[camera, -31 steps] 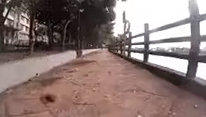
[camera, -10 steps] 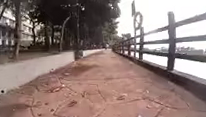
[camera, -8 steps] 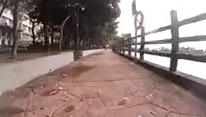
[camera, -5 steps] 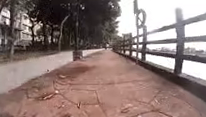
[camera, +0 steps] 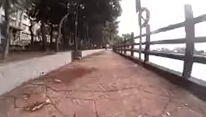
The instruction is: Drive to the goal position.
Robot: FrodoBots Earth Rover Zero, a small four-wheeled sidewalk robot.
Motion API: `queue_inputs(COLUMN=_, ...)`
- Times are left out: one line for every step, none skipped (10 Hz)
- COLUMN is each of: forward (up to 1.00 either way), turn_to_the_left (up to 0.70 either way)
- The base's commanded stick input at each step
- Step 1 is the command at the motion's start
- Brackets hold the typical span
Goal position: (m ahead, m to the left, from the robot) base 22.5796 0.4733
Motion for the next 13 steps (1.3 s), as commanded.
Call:
queue_inputs(forward=0.50, turn_to_the_left=0.00)
queue_inputs(forward=0.50, turn_to_the_left=0.00)
queue_inputs(forward=0.50, turn_to_the_left=0.00)
queue_inputs(forward=0.50, turn_to_the_left=0.34)
queue_inputs(forward=0.50, turn_to_the_left=0.50)
queue_inputs(forward=0.50, turn_to_the_left=0.15)
queue_inputs(forward=0.50, turn_to_the_left=0.00)
queue_inputs(forward=0.50, turn_to_the_left=0.00)
queue_inputs(forward=0.50, turn_to_the_left=0.00)
queue_inputs(forward=0.50, turn_to_the_left=0.00)
queue_inputs(forward=0.50, turn_to_the_left=0.00)
queue_inputs(forward=0.50, turn_to_the_left=0.00)
queue_inputs(forward=0.50, turn_to_the_left=0.00)
